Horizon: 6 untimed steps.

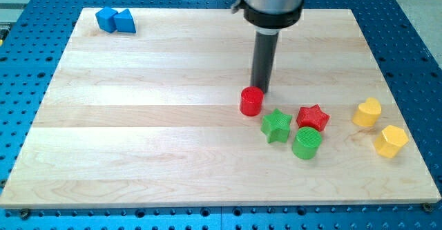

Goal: Move the yellow heart into the blue blocks

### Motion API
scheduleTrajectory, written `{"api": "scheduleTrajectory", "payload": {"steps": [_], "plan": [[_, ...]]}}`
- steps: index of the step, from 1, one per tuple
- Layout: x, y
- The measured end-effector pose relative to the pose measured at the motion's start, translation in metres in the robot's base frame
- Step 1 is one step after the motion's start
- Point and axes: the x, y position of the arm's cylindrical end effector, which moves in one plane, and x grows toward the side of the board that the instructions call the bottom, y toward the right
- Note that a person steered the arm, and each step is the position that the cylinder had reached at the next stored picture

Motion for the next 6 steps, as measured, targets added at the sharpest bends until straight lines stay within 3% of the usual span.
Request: {"api": "scheduleTrajectory", "payload": {"steps": [2, 3, 4, 6], "plan": [[0.004, 0.192], [0.073, 0.221], [0.09, 0.174], [0.025, 0.118]]}}
